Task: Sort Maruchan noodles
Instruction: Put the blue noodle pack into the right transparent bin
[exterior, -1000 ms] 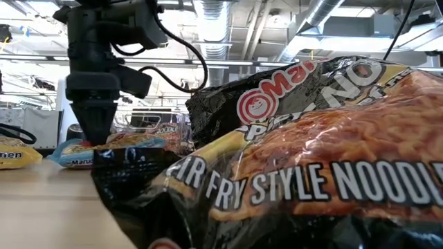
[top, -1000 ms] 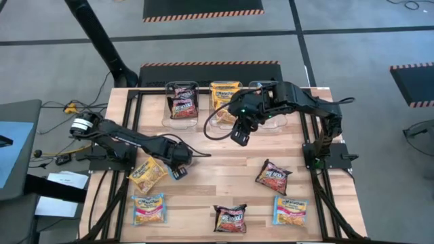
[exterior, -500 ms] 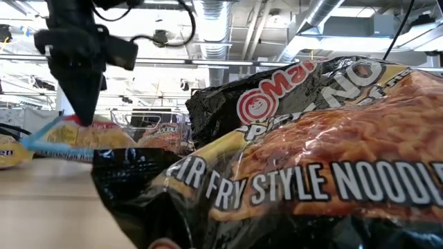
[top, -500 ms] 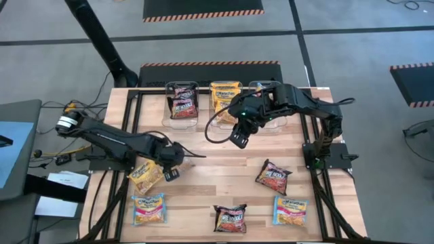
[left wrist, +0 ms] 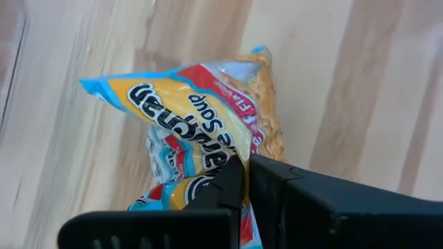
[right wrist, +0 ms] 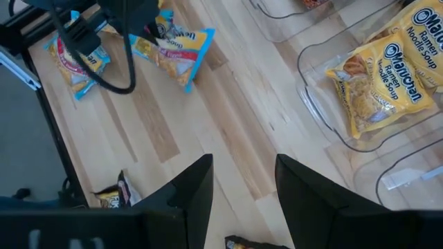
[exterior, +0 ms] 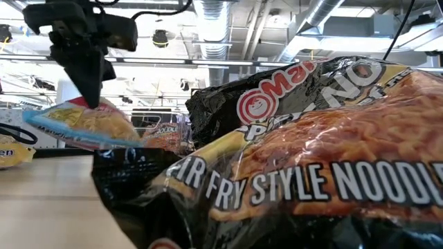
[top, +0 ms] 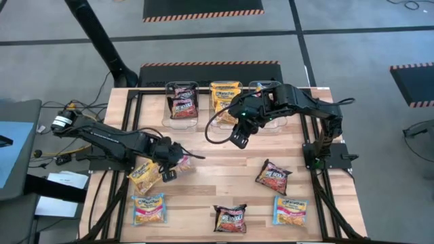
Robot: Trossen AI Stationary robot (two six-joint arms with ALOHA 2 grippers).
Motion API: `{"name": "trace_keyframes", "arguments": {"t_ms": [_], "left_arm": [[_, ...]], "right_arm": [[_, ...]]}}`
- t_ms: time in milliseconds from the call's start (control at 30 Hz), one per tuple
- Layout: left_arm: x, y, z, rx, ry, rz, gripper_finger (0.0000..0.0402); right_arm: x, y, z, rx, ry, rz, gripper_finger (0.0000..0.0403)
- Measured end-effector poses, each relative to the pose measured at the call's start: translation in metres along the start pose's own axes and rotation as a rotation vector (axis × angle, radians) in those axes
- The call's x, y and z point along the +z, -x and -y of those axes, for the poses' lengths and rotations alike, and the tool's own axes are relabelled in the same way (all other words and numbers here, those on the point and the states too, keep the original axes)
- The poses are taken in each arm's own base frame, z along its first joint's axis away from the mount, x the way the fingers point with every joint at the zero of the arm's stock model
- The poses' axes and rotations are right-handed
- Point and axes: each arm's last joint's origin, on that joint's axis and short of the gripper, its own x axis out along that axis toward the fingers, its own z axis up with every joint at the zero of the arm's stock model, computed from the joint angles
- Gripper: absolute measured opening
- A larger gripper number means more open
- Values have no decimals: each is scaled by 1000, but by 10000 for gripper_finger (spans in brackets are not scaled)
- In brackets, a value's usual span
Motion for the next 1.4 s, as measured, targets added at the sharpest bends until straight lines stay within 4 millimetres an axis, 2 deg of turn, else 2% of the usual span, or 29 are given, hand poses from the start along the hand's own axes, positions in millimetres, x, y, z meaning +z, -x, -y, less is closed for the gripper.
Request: {"name": "trace_keyframes", "arguments": {"t_ms": [200,367,567,1000,1200,1400], "left_arm": [[4,1,3,-46,-17,36,0],[6,1,4,-64,-34,44,0],[6,1,5,-82,-49,48,0],[8,2,7,-102,-95,67,0],[8,2,8,-116,-102,73,0],[9,2,8,-117,-122,79,0]], "right_arm": [[-5,0,0,32,-13,-74,179],[-14,-6,-11,46,44,-120,179],[-34,-31,-28,21,106,-227,179],[-80,-78,-49,-84,-10,-421,179],[-99,-114,-64,29,-29,-461,165],[-112,-137,-64,51,-18,-470,145]]}}
